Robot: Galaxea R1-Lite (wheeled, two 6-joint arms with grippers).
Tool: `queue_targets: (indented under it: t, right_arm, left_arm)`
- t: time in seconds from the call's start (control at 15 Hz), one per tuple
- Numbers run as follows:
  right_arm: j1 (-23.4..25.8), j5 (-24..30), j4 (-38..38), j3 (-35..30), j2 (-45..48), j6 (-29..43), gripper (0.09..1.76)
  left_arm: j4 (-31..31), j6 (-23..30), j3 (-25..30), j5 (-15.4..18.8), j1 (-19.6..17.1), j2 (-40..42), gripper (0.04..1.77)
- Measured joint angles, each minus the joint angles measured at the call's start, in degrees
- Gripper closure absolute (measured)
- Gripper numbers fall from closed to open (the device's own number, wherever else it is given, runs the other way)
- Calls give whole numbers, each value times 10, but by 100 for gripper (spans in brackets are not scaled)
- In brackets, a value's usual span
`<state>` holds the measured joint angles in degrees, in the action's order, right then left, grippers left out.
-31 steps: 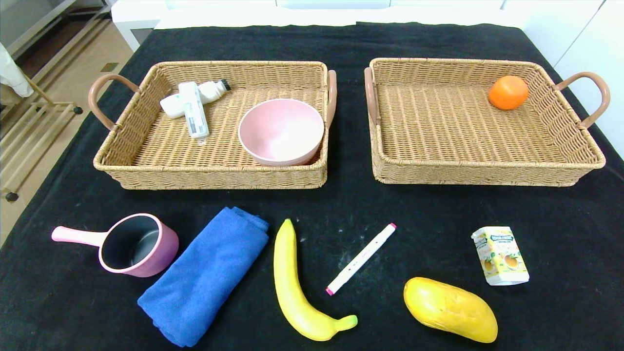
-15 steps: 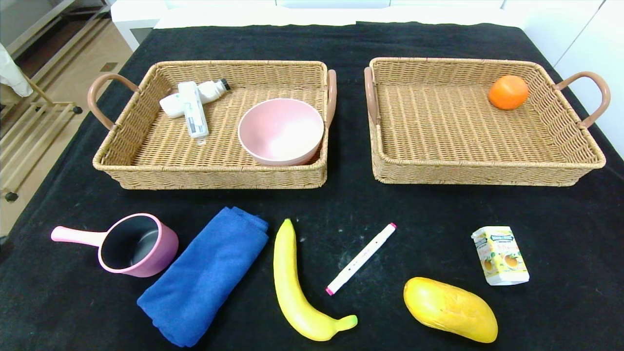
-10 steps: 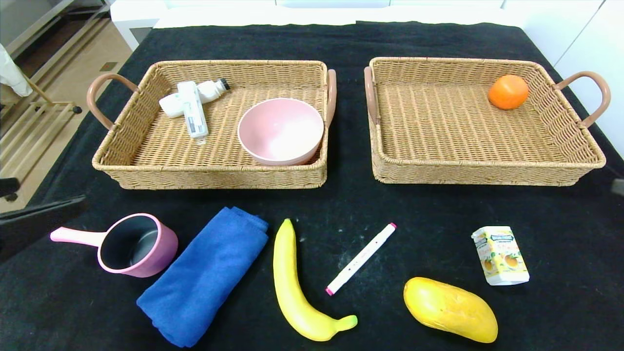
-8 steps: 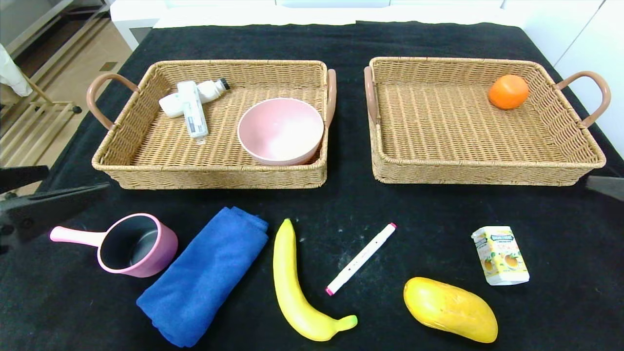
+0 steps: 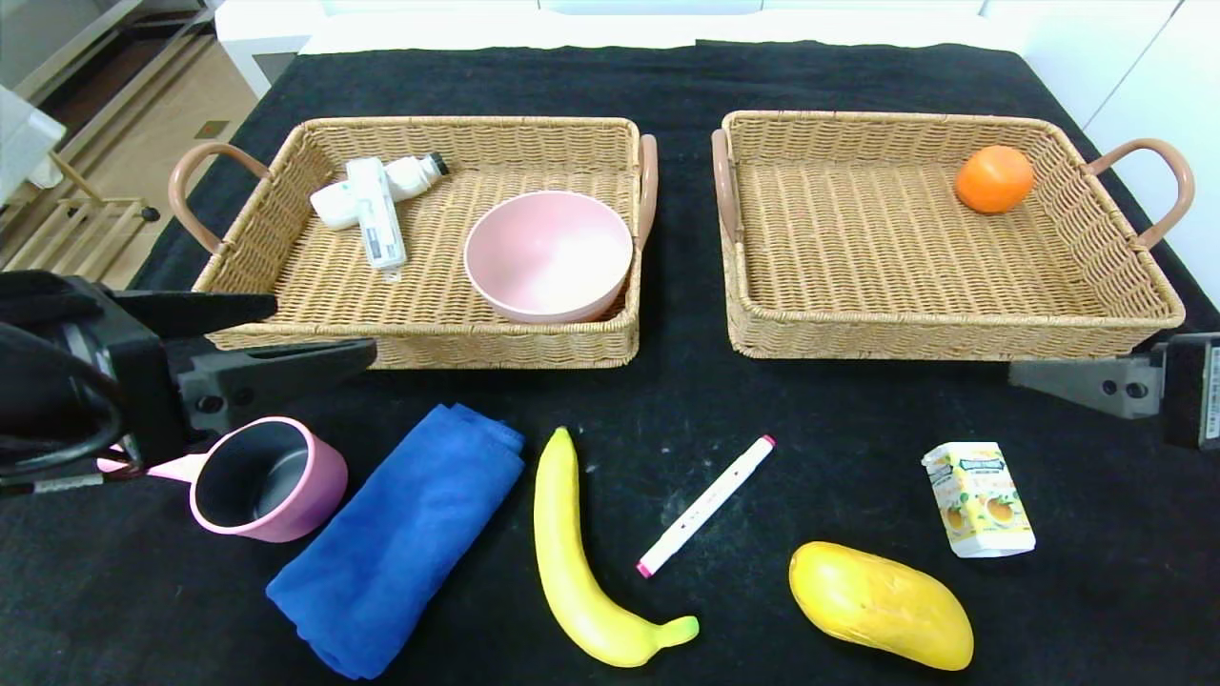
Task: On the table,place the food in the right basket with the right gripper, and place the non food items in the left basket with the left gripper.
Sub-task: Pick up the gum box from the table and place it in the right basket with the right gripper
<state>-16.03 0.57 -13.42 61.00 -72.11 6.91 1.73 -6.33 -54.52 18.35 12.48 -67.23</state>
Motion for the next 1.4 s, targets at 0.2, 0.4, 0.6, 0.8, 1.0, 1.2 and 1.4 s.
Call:
queue_targets:
  t: [0.2,0.4,0.6,0.8,1.0,1.2,1.4]
  right_arm:
    - [-7,0,-2,1,-10,0,14]
    - [-18,0,-4,0,-19,-1,14]
    - [-32,-39,-5,1,-32,-1,14]
    - [-49,-79,-28,4,-53,0,14]
    - [-54,-86,-69,13,-75,22,14]
    - [-55,-86,-102,18,-96,49,14]
    - [-55,-86,-109,18,-119,64,14]
  left_arm:
    - [16,-19,-7,-2,37,-25,9]
    - [17,-34,-11,-2,48,-38,9]
    - [17,-35,-16,-3,51,-40,9]
    - [17,-37,-21,-4,53,-41,9]
    - [17,-40,-22,-4,54,-43,9]
    - [16,-40,-22,-5,54,-44,9]
    - [16,-40,-22,-6,54,-44,9]
